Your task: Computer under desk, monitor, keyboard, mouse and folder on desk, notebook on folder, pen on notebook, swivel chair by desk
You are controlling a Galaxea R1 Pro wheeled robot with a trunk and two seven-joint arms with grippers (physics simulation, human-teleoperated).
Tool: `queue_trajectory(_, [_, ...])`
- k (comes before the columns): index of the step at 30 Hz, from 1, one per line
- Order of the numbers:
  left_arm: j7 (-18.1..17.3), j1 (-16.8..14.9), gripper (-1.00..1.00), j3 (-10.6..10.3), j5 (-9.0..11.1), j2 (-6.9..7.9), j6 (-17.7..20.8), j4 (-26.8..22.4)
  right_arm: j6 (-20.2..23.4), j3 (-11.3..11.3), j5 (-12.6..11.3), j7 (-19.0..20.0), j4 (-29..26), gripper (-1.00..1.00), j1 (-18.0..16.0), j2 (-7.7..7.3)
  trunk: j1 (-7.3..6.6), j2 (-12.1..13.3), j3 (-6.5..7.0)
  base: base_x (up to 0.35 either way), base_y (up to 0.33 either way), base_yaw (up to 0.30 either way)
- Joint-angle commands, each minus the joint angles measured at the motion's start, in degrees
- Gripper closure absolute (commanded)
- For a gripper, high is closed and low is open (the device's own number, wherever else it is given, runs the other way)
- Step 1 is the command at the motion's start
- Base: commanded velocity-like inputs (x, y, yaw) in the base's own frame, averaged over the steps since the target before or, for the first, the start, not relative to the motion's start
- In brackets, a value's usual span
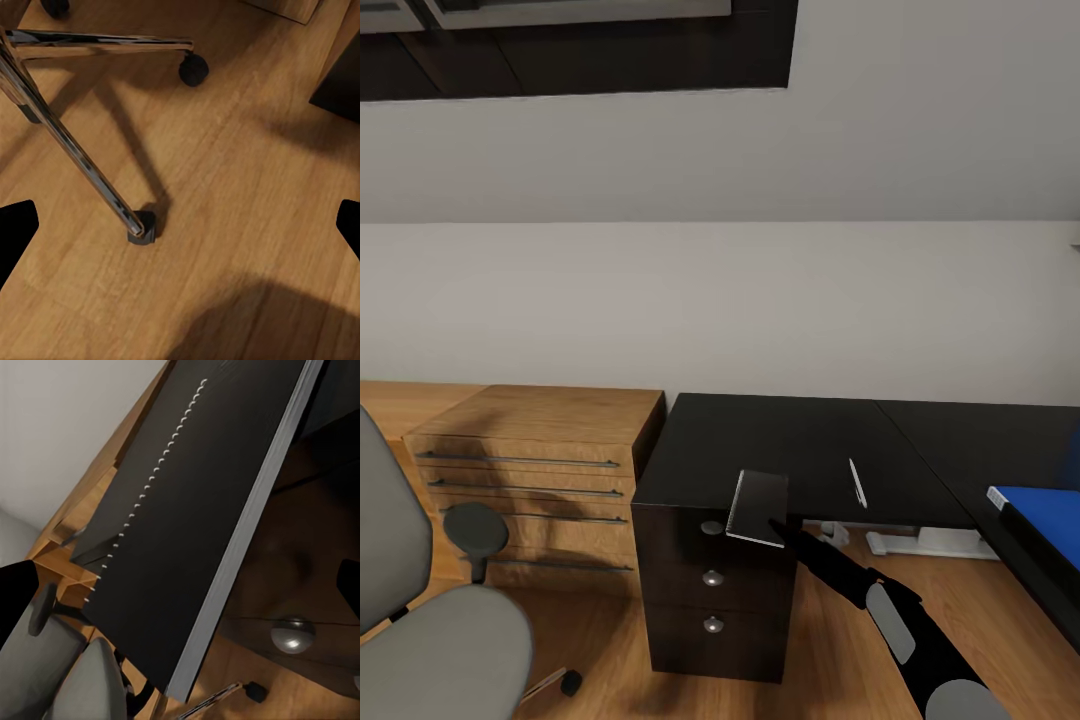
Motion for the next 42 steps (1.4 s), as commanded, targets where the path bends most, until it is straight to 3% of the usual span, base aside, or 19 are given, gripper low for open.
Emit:
queue_trajectory(1, [0.2,0.0,-1.0,0.2,-0.3,-0.02,-0.1,0.0,0.6,-0.1,-0.4,0.1,0.0,-1.0,0.0,0.01,-0.01,0.0,-0.06,0.0,0.0,0.0])
queue_trajectory(17, [0.2,0.0,-1.0,0.2,-0.3,-0.02,-0.1,0.0,1.3,-0.9,-0.6,-0.1,0.1,-1.0,0.0,0.02,-0.01,0.0,-0.06,0.0,0.0,0.0])
queue_trajectory(27, [0.2,0.0,-1.0,0.2,-0.3,-0.03,-0.1,0.0,4.0,-4.3,-0.8,-0.1,0.1,-1.0,0.0,0.02,-0.01,0.0,-0.06,0.0,0.0,0.0])
queue_trajectory(42, [0.2,0.0,-1.0,0.2,-0.3,-0.01,-0.1,0.0,5.0,-5.4,-3.6,-0.2,0.1,-1.0,-0.1,-0.01,-0.01,0.0,-0.06,0.0,0.0,0.0])
